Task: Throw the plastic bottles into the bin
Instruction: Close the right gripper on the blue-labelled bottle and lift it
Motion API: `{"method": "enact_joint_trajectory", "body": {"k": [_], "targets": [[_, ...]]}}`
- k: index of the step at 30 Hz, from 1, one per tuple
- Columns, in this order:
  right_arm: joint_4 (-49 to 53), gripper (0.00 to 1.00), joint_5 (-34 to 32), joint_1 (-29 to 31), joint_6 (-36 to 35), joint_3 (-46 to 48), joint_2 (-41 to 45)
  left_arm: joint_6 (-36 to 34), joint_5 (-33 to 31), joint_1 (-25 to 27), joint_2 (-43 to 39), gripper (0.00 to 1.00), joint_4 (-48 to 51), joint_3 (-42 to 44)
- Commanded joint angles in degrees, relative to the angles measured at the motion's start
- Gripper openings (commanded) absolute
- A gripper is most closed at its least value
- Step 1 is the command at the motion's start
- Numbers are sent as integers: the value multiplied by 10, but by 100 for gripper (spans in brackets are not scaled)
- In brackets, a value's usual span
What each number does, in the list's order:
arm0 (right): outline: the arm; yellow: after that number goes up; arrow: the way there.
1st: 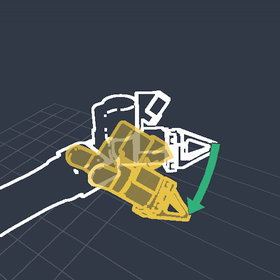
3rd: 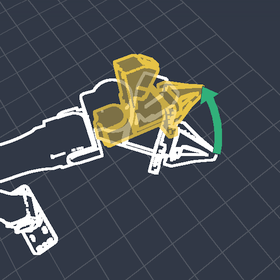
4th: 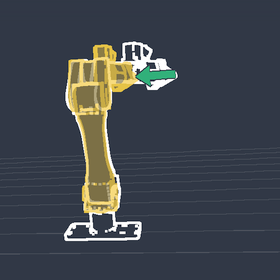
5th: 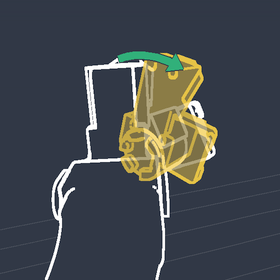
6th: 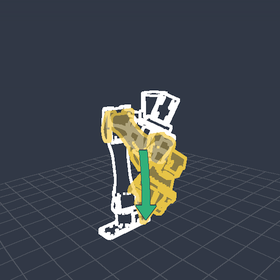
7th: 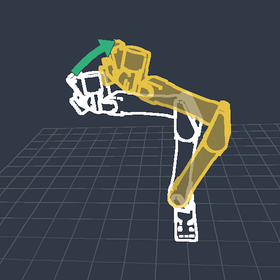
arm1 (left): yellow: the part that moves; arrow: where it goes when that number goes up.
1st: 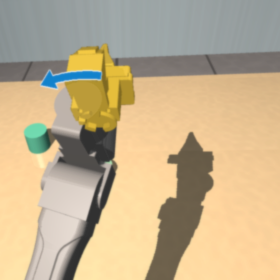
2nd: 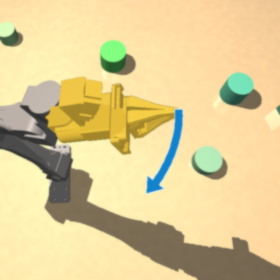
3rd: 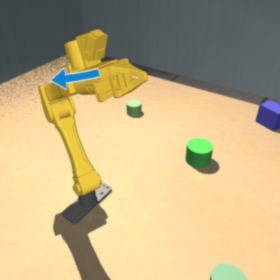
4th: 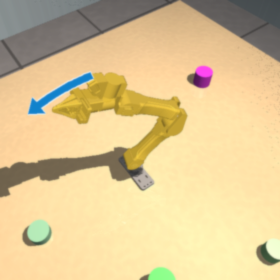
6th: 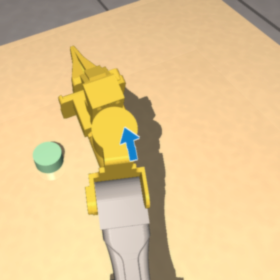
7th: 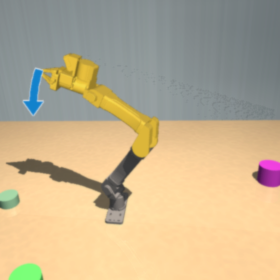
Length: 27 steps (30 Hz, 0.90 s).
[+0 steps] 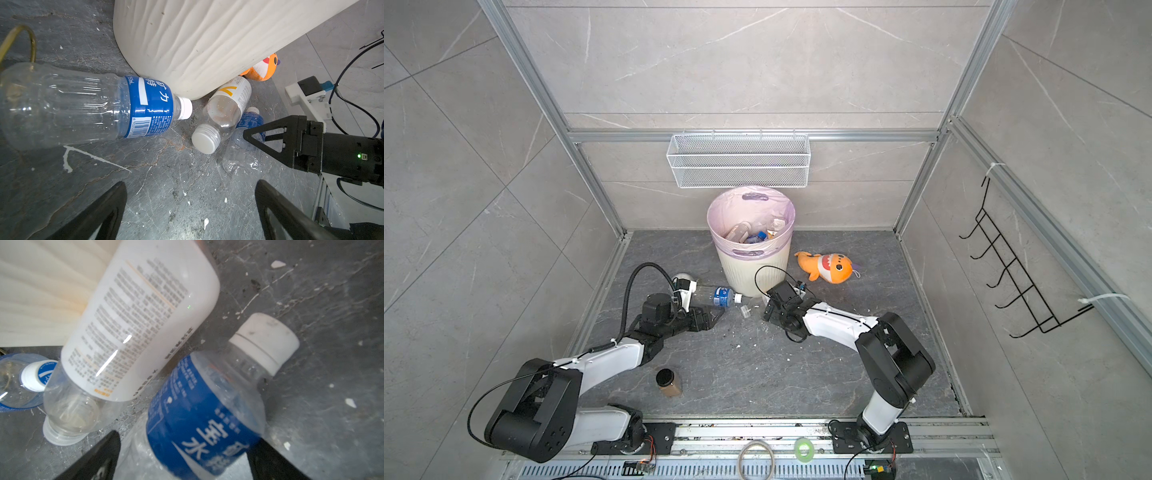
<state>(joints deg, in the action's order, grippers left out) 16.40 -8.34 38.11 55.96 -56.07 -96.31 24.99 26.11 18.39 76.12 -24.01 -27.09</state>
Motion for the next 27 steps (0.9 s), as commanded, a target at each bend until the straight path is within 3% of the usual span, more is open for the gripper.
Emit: {"method": "enact_joint_trajectory", "body": {"k": [1,6,12,27], "targets": [[8,91,-19,0,-2,19,16,1,14,2,6,98,-24,-20],[3,84,-20,-1,-3,39,25,2,16,2,8,98,-24,-20],[-4,83,-18,-1,-5,55,28,2,16,2,9,98,-24,-21],[-20,52,-14,-1,-50,99,77,2,18,2,12,98,-22,-23]]}}
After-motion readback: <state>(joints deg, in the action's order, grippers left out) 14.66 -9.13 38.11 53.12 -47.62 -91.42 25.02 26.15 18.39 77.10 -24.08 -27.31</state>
